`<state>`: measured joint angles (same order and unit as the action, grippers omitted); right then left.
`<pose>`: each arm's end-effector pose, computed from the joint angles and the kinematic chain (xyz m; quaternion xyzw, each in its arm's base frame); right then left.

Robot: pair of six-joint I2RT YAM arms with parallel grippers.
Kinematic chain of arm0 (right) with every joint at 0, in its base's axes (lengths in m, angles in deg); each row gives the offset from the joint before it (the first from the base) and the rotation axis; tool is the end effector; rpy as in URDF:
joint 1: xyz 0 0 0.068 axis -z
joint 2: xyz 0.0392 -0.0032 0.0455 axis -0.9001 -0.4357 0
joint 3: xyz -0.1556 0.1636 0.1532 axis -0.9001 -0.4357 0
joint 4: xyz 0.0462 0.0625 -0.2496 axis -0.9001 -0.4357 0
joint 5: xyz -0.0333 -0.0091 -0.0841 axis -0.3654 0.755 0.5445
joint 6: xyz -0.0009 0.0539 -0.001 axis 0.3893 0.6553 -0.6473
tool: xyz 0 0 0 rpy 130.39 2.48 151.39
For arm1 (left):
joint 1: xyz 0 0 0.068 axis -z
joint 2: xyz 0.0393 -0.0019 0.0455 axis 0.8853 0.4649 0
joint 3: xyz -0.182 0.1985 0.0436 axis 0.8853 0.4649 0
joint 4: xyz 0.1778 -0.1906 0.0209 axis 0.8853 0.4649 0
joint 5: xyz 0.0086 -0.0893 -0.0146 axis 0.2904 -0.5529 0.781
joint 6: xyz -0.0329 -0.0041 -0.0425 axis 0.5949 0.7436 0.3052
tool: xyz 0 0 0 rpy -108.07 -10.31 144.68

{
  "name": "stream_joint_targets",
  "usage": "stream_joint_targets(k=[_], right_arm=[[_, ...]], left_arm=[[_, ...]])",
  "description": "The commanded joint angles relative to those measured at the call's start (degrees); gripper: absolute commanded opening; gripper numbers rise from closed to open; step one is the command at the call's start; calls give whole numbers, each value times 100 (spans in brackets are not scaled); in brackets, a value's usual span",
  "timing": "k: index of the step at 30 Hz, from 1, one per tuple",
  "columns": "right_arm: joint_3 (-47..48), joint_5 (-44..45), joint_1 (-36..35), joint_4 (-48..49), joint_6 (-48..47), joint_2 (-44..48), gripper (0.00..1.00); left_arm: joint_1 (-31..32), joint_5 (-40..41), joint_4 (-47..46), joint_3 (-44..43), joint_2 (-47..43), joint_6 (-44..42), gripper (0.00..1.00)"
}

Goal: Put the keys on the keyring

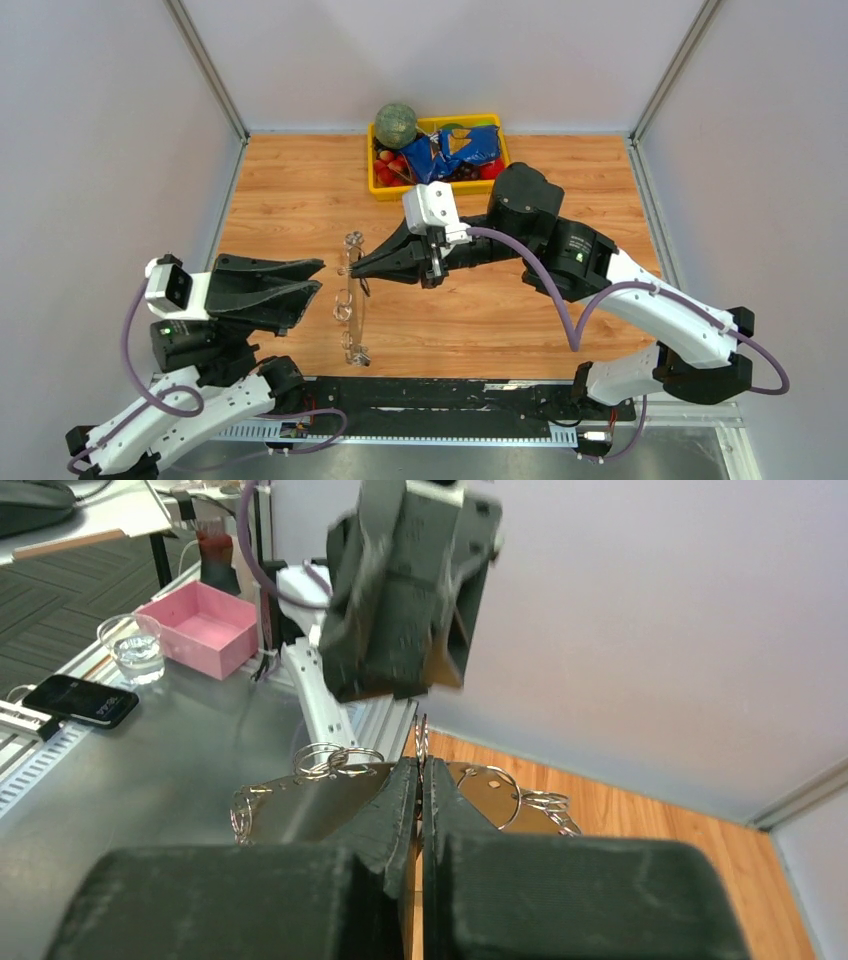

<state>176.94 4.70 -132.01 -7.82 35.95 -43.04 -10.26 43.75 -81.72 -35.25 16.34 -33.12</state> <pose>0.0850 0.2626 0.5249 -0.5904 0.3595 0.5020 0.5198 0.0313 -0.0570 0.4252 0.1813 0.2121 -0.6738 0.6842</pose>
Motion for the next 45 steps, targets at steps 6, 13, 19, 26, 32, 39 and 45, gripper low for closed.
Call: stream_joint_targets(k=[6, 13, 19, 26, 32, 39, 45], right_arm=[[-317, 404, 32, -1003, 183, 417, 0], [-321, 363, 43, -1914, 402, 301, 0], [-595, 361, 42, -2173, 577, 331, 0], [-716, 356, 42, -2326, 636, 384, 0], [-834, 258, 39, -2362, 664, 378, 0], [-807, 180, 30, -2358, 682, 356, 0], [-809, 107, 26, -2338, 708, 302, 0]], left_arm=[[4, -244, 4532, -1485, -459, -1078, 42], [8, -836, 6550, -2284, 20, -1669, 43], [9, -1493, 8018, -2883, 587, -2186, 42], [2, -1418, 8877, -3229, 741, -2576, 42], [9, -1433, 9548, -3447, 955, -2854, 42], [10, -1508, 9627, -3364, 1101, -2946, 42], [2, -1539, 9501, -3194, 1168, -2915, 41]])
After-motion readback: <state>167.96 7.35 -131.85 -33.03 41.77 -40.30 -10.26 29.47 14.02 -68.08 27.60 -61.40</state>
